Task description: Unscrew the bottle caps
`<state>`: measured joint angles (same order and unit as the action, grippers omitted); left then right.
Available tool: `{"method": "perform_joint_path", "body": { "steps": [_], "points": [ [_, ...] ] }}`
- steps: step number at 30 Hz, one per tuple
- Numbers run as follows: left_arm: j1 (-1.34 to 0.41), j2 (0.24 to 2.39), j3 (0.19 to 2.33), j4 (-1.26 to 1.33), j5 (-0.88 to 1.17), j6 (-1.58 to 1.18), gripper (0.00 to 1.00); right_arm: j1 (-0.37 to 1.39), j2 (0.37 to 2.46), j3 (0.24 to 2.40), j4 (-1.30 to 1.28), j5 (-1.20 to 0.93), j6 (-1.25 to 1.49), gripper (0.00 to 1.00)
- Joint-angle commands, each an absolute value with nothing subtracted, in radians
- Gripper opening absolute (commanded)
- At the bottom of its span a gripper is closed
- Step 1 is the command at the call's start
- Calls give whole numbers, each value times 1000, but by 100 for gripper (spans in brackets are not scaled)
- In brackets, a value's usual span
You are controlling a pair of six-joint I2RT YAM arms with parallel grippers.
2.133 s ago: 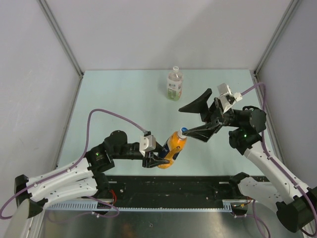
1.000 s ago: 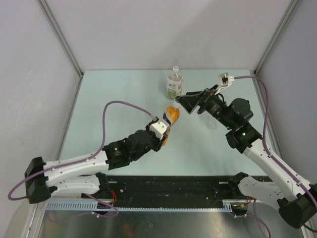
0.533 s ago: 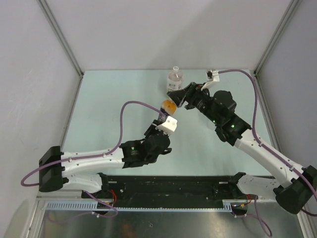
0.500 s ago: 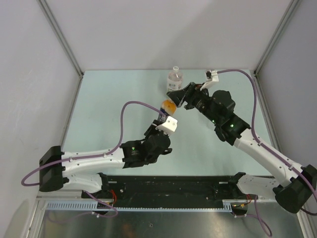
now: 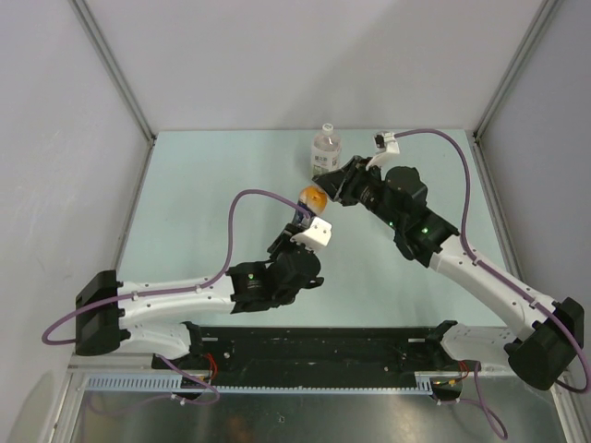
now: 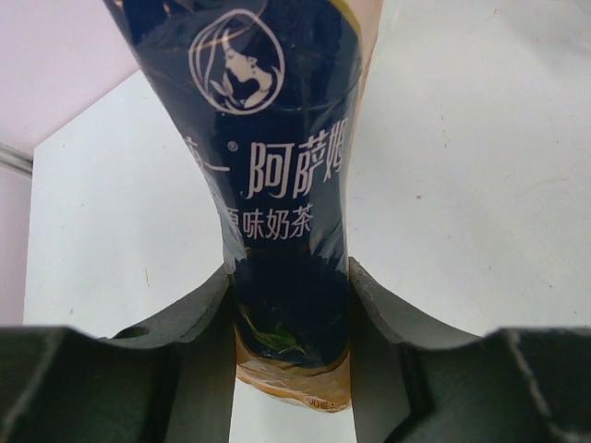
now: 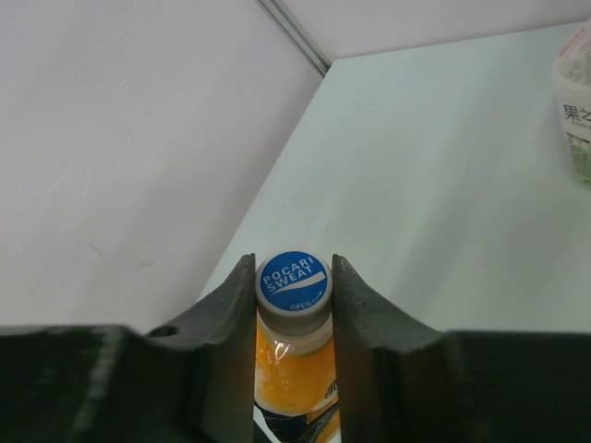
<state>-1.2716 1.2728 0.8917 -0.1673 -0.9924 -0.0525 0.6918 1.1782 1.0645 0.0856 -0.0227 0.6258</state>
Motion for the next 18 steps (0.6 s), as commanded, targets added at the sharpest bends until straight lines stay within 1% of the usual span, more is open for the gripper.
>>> {"method": "perform_joint_path", "body": {
  "steps": [1, 3, 5, 9, 12, 18],
  "points": [
    [-1279, 1260, 925, -145, -1027, -58, 0, 695, 1178, 1112, 110, -10, 631, 16],
    [-1279, 1262, 924, -147, -1023, -57, 0, 696, 1178, 1113, 110, -16, 624, 5],
    [-1278, 1256, 921, -148, -1007, -58, 0, 696, 1176, 1113, 111, -22, 611, 1],
    [-1278, 1218, 898, -147, -931, -63, 0, 696, 1167, 1111, 114, -54, 570, 0],
    [-1278, 1181, 881, -145, -836, -51, 0, 694, 1154, 1094, 138, -96, 535, 0],
    [-1277, 1091, 850, -140, -671, -40, 0, 638, 1103, 1018, 269, -271, 527, 0]
  ]
}}
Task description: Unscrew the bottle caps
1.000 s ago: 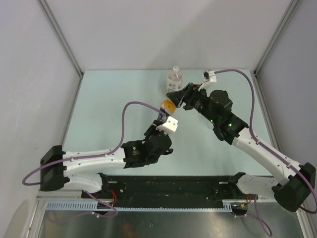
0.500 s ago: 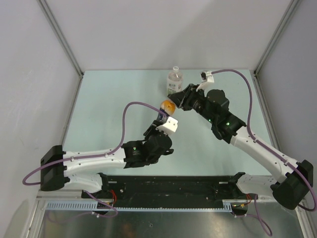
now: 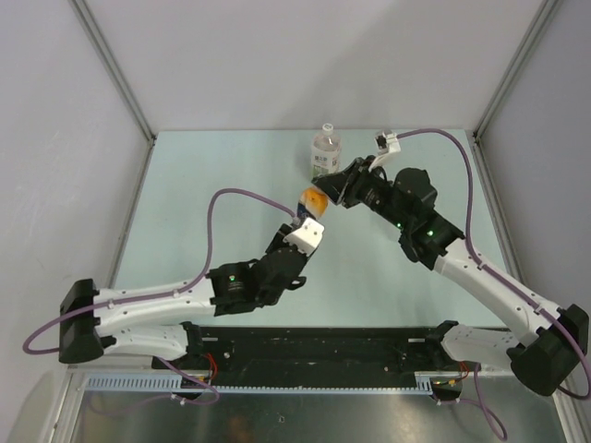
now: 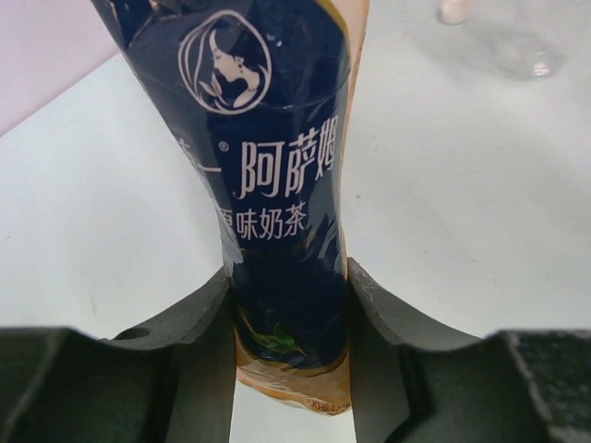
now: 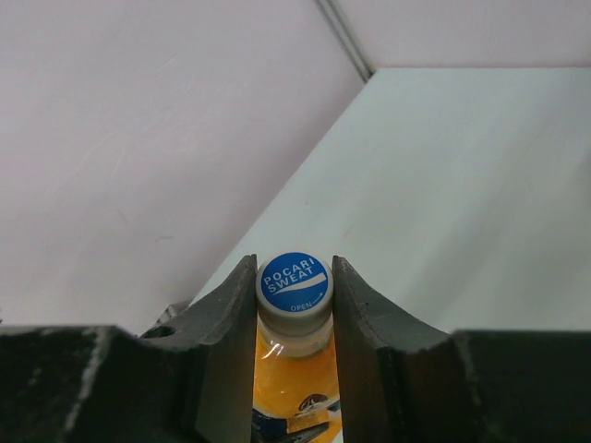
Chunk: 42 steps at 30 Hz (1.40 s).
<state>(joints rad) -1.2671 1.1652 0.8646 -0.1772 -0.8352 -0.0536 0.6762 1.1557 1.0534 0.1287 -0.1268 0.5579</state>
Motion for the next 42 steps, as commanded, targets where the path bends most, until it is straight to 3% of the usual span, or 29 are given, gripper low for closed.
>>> {"method": "perform_joint_path", "body": {
  "steps": [1, 10, 26, 42],
  "points": [
    [-1277, 1071, 844, -136, -644, -36, 0, 616, 1092, 998, 296, -310, 535, 0],
    [-1275, 950, 791, -93, -299, 54, 0, 428, 1053, 887, 563, -742, 629, 0],
    [-1262, 926, 800, -58, 341, 137, 0, 394, 1015, 864, 761, -1162, 570, 0],
    [-1250, 911, 772, -53, 320, 135, 0, 391, 984, 856, 777, -1157, 566, 0]
  ]
}}
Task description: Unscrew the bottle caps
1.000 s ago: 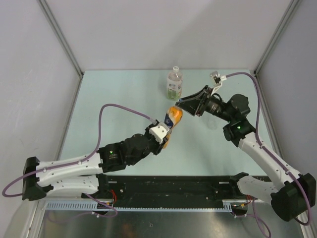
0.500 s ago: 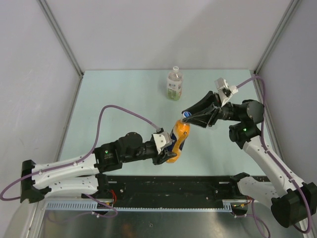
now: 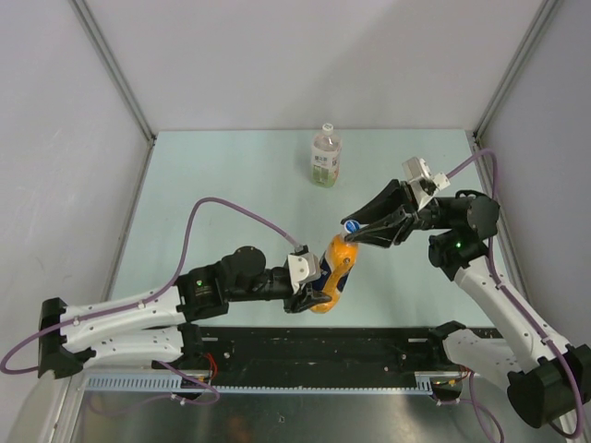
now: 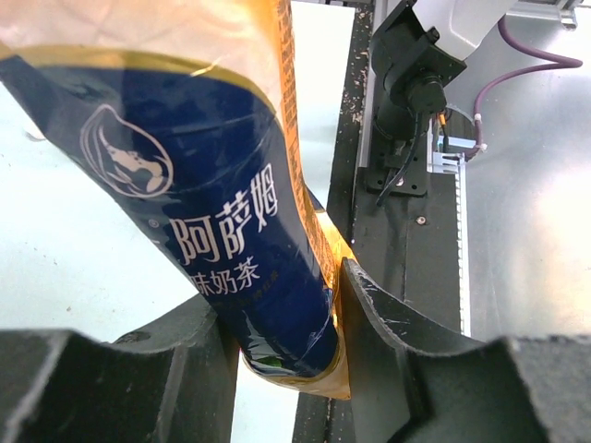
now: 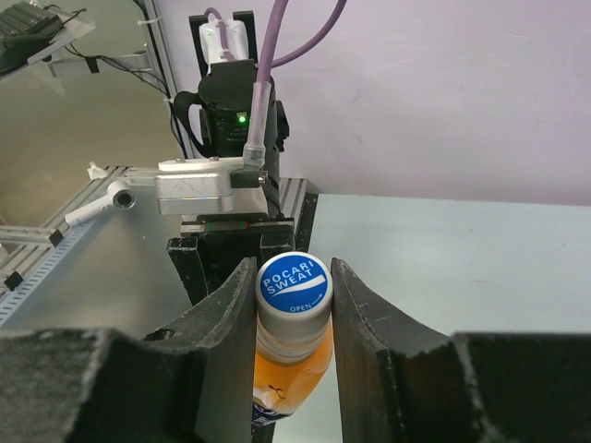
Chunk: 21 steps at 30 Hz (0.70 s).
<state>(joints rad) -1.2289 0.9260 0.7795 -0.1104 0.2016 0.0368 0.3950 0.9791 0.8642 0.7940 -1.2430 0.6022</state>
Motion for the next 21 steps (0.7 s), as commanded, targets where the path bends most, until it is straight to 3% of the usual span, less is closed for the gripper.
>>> {"method": "perform_joint_path", "body": {
  "steps": [1, 6, 14, 21],
  "points": [
    [-1249, 911, 770, -53, 310, 134, 0, 390, 978, 855, 766, -1143, 561, 0],
    [-1247, 906, 760, -51, 248, 125, 0, 384, 937, 851, 724, -1055, 539, 0],
    [-1237, 890, 741, -34, 148, 102, 0, 377, 820, 835, 538, -720, 467, 0],
    [-1230, 885, 732, -19, 118, 95, 0, 375, 775, 821, 494, -630, 448, 0]
  ]
}}
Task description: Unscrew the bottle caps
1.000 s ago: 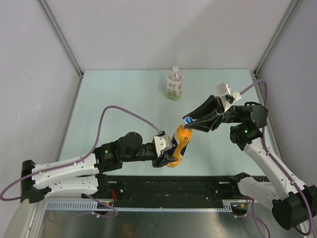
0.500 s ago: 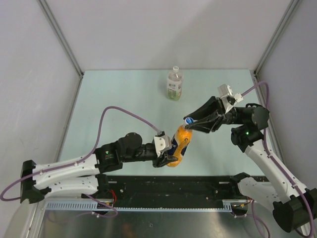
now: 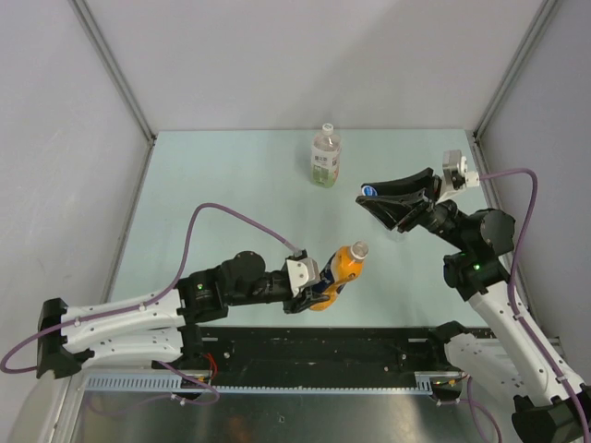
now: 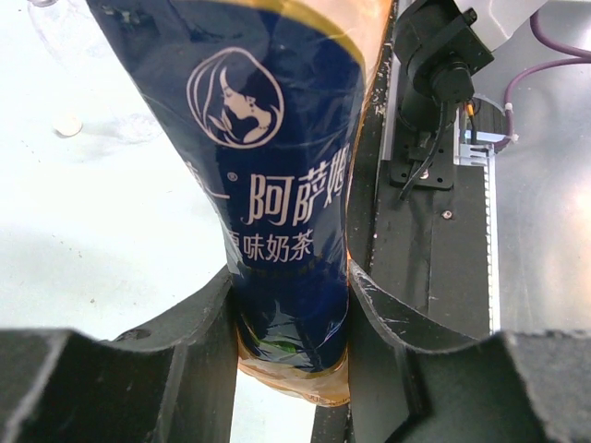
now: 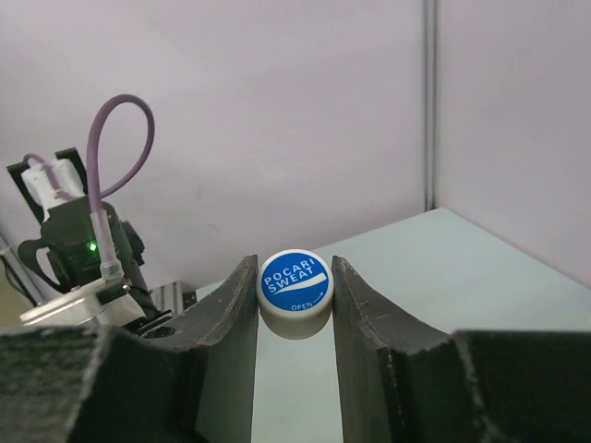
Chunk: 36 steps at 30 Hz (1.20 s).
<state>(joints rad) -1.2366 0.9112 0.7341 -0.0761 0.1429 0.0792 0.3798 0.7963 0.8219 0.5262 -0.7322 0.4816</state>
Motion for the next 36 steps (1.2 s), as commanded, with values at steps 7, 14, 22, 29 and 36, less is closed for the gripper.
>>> {"method": "perform_joint_path", "body": {
  "steps": [7, 14, 22, 29, 36],
  "points": [
    [-1199, 899, 730, -6, 98, 70, 0, 373, 773, 820, 458, -605, 439, 0],
    [-1064, 944, 690, 64, 162, -27, 0, 370, 782, 821, 410, -592, 429, 0],
    [-853, 977, 591, 133, 196, -167, 0, 370, 868, 820, 366, -586, 473, 0],
    [-705, 910, 483, 167, 233, -266, 0, 411, 981, 821, 328, -569, 459, 0],
    [-533, 790, 399, 168, 320, -362, 0, 494, 1138, 827, 311, -517, 441, 0]
  ]
}}
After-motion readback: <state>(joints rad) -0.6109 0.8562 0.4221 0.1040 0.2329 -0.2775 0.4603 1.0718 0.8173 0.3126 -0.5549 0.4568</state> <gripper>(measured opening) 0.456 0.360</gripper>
